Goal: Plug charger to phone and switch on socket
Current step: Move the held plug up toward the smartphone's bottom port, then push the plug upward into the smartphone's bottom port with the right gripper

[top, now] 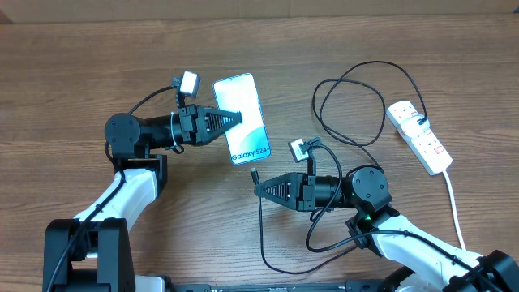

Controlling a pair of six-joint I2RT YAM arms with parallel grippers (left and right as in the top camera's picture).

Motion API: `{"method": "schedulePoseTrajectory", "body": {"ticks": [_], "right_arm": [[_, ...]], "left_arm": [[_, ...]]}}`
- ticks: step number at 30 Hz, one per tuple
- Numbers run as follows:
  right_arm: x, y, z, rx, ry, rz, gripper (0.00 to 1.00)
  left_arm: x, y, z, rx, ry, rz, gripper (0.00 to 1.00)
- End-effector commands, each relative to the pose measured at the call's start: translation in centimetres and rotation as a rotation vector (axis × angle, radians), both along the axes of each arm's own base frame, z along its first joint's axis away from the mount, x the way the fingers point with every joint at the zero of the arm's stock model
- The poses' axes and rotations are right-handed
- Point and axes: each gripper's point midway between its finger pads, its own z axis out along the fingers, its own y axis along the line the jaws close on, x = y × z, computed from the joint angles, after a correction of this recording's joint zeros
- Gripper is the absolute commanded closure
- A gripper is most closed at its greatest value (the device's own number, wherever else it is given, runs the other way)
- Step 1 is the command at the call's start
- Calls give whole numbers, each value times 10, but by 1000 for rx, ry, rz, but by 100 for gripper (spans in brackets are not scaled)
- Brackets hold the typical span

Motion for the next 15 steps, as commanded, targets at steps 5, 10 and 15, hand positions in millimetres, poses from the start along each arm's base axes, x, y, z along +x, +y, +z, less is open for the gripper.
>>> {"method": "schedulePoseTrajectory", "body": {"ticks": [5,10,15], "right_arm": [[7,0,10,37,-28,-48,96],[5,-1,19,64,-53,-43,96],[1,-4,33,110,-123,-39,96]], "left_arm": [[6,-1,13,-22,2,21,96],[2,0,24,-40,-29,22,96],[-3,0,33,-57,-52,21,96]]}}
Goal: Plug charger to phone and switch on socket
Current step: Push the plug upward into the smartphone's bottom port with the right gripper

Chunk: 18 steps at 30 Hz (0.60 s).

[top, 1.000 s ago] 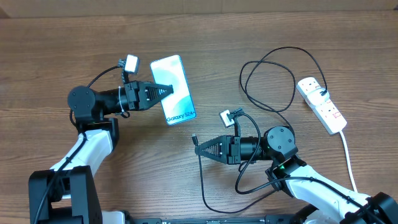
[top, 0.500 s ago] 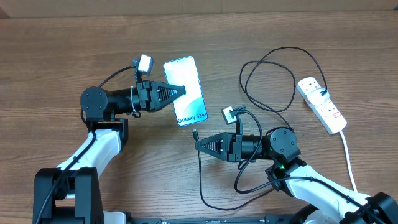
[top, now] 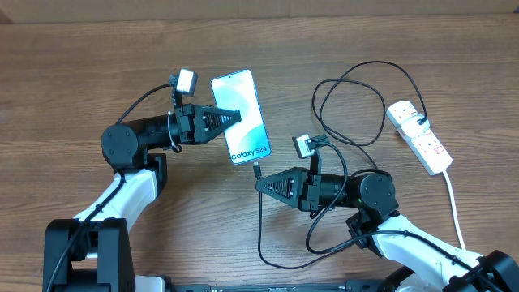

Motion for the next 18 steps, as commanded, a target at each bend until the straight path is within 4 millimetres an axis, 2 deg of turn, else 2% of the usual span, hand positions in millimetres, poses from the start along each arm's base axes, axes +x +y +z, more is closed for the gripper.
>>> {"method": "schedulePoseTrajectory", "body": {"ticks": [1,18], "right_arm": [[-1,0,6,20,-23,-1,96],[8,1,-2,17,62,-25,96]], "left_arm": [[3,0,15,-31,6,15,96],[7,1,19,-65,92,32,96]]}}
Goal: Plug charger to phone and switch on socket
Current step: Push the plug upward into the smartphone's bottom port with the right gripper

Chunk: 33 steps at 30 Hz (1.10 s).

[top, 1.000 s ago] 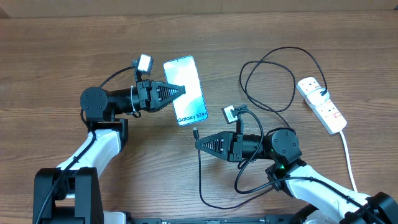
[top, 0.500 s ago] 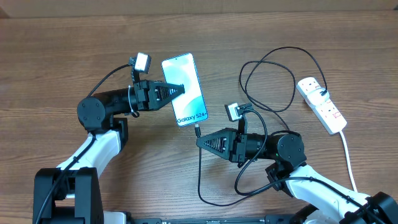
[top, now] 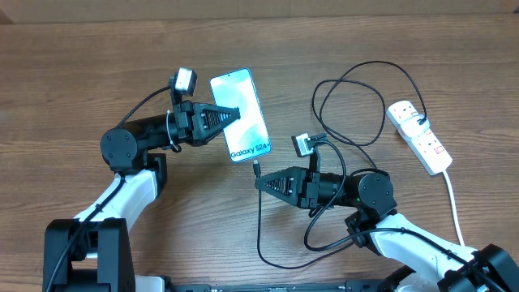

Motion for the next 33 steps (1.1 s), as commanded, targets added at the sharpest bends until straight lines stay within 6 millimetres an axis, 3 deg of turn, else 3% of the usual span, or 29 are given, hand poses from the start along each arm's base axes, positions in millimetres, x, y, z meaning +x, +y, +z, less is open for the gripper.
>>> {"method": "schedulePoseTrajectory", "body": {"ticks": [1,8,22,29,33], "right_arm": [[4,0,3,14,17,-19,96],[1,-3,17,64,-3,-16,96],[8,0,6,52,92,-19,96],[7,0,8,62,84,-16,96],[0,-2,18,93,48,10,96]], "left_arm": [[7,0,13,-29,-15,30,96],[7,0,13,-29,-16,29,96],[9,-3,16,-51,-16,46,96],[8,-5,16,-46,-35,40,96],[7,-5,16,-42,-42,37,96]]}}
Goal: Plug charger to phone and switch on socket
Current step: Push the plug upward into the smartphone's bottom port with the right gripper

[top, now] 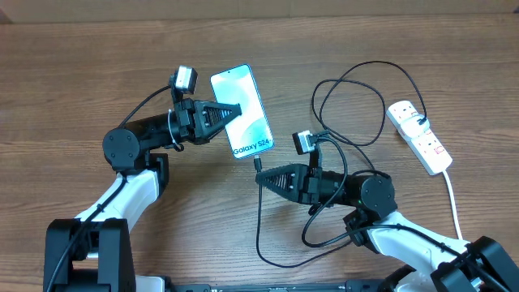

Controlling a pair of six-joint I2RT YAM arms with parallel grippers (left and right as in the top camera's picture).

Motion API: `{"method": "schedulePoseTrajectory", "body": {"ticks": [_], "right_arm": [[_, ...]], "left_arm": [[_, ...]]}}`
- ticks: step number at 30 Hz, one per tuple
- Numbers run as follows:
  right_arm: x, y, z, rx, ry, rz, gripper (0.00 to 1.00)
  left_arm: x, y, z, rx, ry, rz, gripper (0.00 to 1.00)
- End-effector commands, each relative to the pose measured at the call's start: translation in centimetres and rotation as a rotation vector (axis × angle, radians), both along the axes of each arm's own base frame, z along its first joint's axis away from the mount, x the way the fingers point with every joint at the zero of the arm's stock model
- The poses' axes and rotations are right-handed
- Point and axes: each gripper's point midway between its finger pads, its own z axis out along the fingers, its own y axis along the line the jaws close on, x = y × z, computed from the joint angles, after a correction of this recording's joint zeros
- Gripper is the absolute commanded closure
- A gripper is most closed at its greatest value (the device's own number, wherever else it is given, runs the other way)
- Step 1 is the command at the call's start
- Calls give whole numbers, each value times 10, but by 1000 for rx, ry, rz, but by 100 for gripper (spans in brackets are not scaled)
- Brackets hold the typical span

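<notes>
A phone (pixel 242 112) with a lit blue screen reading "Galaxy S24" is held tilted above the table, its bottom edge toward the lower right. My left gripper (pixel 234 110) is shut on its left long edge. My right gripper (pixel 261 179) is shut on the black charger cable just behind the plug (pixel 257 164), whose tip touches the phone's bottom edge. The cable (pixel 357 105) loops behind my right arm to the white socket strip (pixel 418 135) at the right. The strip's switch state cannot be told.
The strip's white lead (pixel 456 211) runs down the right side toward the front edge. A slack cable loop (pixel 261 235) hangs below my right gripper over the wooden table (pixel 81 65). Both arm bases stand at the front.
The phone has shifted slightly right and tilted more. My right gripper has moved the plug up, and the tip now meets the phone's bottom edge instead of lying just short of it.
At first my left gripper held the phone and my right held the plug well below the phone's bottom edge. The gap then shrank as the right gripper came up and left. Now the plug tip touches the phone's bottom edge.
</notes>
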Motion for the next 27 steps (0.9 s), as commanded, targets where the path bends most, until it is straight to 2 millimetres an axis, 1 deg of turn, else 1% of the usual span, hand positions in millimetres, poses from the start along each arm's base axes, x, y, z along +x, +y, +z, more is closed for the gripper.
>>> {"method": "schedulePoseTrajectory", "body": {"ticks": [1,6,12,20,27], "right_arm": [[-6,0,7,25,-6,26,96],[-7,-1,10,35,-17,30,96],[-3,1,1,9,29,22,96],[0,1,1,12,35,11,96],[2,1,1,14,38,3,96]], "left_arm": [[3,-1,11,-14,-45,15,96],[3,-1,11,-14,-45,15,96],[5,-1,13,-23,-48,26,96],[5,-1,13,-22,-48,26,96],[2,-6,13,-23,-49,10,96]]}}
